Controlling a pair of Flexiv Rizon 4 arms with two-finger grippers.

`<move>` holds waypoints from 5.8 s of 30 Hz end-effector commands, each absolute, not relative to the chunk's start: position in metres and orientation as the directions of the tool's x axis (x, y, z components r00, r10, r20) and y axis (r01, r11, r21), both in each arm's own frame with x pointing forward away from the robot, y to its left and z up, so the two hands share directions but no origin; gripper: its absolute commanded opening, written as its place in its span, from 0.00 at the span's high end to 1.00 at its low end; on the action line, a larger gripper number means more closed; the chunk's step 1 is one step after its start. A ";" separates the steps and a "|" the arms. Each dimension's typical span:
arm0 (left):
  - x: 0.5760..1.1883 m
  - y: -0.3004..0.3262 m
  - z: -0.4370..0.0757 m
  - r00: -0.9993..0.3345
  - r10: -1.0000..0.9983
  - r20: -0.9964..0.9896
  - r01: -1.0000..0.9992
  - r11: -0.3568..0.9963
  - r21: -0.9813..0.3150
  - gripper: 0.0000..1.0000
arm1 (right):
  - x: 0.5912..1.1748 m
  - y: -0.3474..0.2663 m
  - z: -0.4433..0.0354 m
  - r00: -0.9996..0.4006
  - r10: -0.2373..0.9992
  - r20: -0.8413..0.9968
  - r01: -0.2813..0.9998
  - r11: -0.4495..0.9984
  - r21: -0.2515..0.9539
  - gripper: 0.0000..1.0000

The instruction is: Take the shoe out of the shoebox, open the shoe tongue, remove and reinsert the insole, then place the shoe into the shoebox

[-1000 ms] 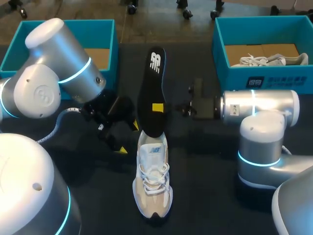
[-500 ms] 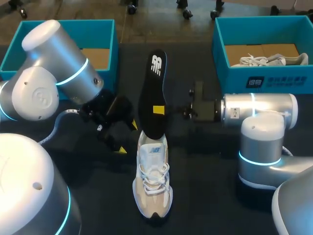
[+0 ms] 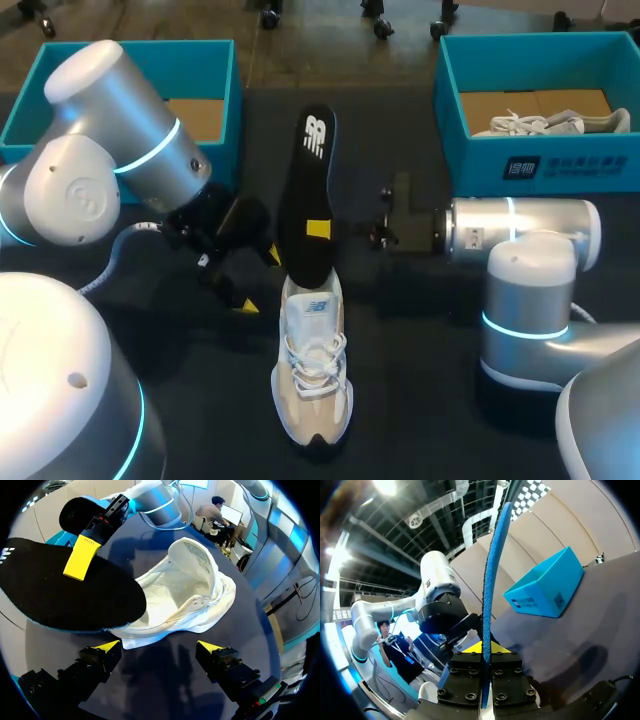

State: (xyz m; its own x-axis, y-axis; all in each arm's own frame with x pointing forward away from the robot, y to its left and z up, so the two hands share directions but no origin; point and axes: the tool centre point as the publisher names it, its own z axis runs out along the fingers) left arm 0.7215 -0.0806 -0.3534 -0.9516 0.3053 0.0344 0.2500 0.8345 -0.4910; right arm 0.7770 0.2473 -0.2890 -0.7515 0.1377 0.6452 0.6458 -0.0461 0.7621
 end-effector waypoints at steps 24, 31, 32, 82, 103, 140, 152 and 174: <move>0.721 -0.080 -0.354 -0.952 0.305 0.033 0.251 0.834 -0.491 0.00 | 0.759 0.251 -0.300 -0.749 0.166 0.642 0.639 -0.076 0.766 1.00; 0.721 -0.080 -0.354 -0.952 0.305 0.033 0.251 0.834 -0.491 0.00 | 0.761 0.248 -0.308 -0.749 0.154 0.645 0.644 -0.062 0.762 1.00; 0.721 -0.080 -0.354 -0.952 0.305 0.033 0.251 0.834 -0.491 0.00 | 0.761 0.248 -0.309 -0.748 0.152 0.646 0.645 -0.060 0.762 1.00; 0.721 -0.080 -0.354 -0.952 0.305 0.033 0.251 0.834 -0.491 0.00 | 0.711 0.236 -0.364 -0.777 0.085 0.623 0.628 0.040 0.777 1.00; 0.721 -0.080 -0.354 -0.952 0.305 0.033 0.251 0.834 -0.491 0.00 | 0.706 0.252 -0.355 -0.807 0.054 0.588 0.590 0.089 0.802 0.75; 0.721 -0.080 -0.354 -0.952 0.305 0.033 0.251 0.834 -0.491 0.00 | 0.716 0.253 -0.317 -0.823 0.113 0.557 0.568 0.181 0.803 0.72; 0.721 -0.080 -0.354 -0.952 0.305 0.033 0.251 0.834 -0.491 0.00 | 0.733 0.264 -0.312 -0.818 0.084 0.569 0.572 0.228 0.788 0.74; 0.721 -0.080 -0.354 -0.952 0.305 0.033 0.251 0.834 -0.491 0.00 | 0.716 0.249 -0.345 -0.754 0.084 0.652 0.656 0.149 0.740 1.00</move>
State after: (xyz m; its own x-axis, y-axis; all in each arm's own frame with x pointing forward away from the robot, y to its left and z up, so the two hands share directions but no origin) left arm 0.7215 -0.0804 -0.3529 -0.9516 0.3054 0.0345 0.2501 0.8348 -0.4904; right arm 0.7251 0.2495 -0.3382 -0.7534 0.0785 0.6528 0.6553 0.1710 0.7357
